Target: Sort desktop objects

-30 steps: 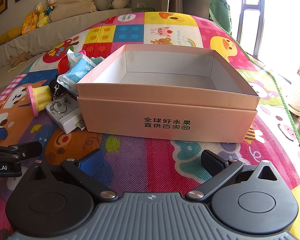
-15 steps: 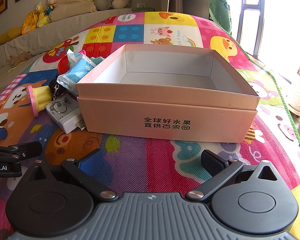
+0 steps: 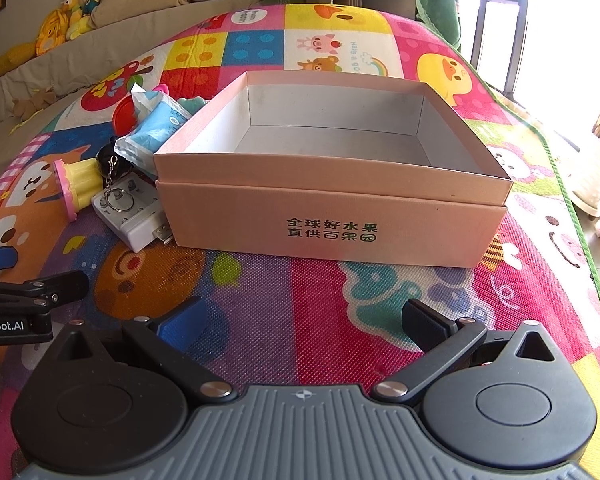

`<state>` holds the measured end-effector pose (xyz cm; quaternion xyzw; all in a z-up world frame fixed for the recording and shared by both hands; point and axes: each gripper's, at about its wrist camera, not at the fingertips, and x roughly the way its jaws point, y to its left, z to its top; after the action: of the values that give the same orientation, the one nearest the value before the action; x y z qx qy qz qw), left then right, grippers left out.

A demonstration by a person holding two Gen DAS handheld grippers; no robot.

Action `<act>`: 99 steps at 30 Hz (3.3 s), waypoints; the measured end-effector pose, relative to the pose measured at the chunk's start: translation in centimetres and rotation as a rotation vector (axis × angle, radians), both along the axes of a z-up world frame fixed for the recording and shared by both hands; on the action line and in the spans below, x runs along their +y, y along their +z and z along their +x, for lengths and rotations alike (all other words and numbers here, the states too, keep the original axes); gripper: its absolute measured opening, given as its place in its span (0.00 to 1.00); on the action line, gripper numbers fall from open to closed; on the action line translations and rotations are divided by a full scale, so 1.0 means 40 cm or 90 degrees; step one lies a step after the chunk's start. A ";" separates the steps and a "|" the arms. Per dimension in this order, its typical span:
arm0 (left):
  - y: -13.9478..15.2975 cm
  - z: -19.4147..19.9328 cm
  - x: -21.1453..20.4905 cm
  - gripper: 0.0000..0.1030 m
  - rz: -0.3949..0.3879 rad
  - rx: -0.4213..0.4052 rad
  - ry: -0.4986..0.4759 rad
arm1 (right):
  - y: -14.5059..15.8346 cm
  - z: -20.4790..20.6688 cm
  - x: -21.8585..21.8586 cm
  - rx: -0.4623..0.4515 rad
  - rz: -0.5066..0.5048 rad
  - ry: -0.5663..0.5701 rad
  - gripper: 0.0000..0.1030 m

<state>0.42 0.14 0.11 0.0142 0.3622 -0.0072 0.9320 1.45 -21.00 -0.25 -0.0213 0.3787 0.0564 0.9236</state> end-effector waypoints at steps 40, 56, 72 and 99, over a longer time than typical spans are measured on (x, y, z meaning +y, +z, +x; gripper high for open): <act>0.111 -0.038 0.250 1.00 -0.123 -0.116 0.073 | 0.085 0.761 0.375 0.200 -0.040 0.081 0.09; 0.081 -0.105 0.192 1.00 -0.074 -0.050 0.041 | 0.254 0.295 0.305 0.158 0.091 0.321 0.09; 0.063 -0.131 0.038 1.00 -0.007 -0.019 -0.059 | 0.148 0.182 -0.277 -0.026 0.179 -0.067 0.70; 0.076 -0.143 0.205 1.00 -0.013 -0.032 0.051 | 0.049 -0.008 0.230 -0.011 0.007 0.379 0.67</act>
<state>-5.31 8.33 3.14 -0.0094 0.3389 0.0268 0.9404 1.11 -11.81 1.70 -0.1265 0.3480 0.3265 0.8697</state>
